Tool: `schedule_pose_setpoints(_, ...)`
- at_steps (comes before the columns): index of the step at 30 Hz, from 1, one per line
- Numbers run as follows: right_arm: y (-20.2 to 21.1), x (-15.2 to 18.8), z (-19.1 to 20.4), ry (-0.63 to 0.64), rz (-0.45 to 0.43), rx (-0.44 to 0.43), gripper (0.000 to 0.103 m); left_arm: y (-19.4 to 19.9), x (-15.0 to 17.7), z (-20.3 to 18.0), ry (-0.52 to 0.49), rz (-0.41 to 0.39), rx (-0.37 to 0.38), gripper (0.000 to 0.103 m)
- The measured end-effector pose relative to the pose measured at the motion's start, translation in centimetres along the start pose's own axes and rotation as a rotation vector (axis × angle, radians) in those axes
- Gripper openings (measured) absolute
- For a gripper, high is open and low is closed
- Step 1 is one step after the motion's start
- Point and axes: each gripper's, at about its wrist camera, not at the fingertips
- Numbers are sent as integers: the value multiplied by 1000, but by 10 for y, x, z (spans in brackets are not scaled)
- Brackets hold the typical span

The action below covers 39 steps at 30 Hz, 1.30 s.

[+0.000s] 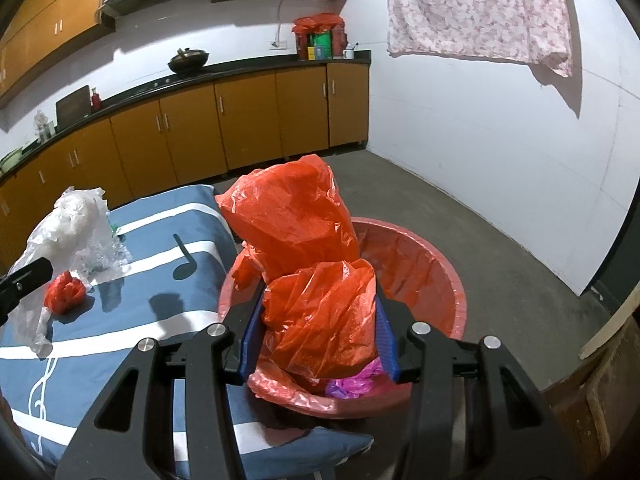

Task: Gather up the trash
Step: 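Carry both bags over the orange basket and open both tools to drop them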

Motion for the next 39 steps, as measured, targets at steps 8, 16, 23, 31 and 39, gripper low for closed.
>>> schedule_pose_setpoints(8, -2, -7, -16, -29, -8, 26, 48, -18, -7, -28, -38, 15, 62, 14)
schedule_pose_setpoints(16, -12, -14, -34, -70, -6, 37, 48, -47, -11, -58, -72, 43, 124, 14)
schedule_pose_setpoints(23, -22, -23, -45, -113, -10, 35, 48, -72, -11, -79, -98, 69, 164, 14)
schedule_pose_setpoints(31, -33, -31, -58, -170, -15, -1, 55, -104, -10, -94, -106, 112, 189, 34)
schedule_pose_setpoints(39, -22, -18, -68, -186, -50, 78, 88, -103, -5, -75, -83, 106, 128, 63)
Point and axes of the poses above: each gripper's, at about its wrist camera, not at the fingertips, and y roughly against the way its jaws point, z to its left, x to its underside, and after that the axes turned 2 degrees about -y, right-handed
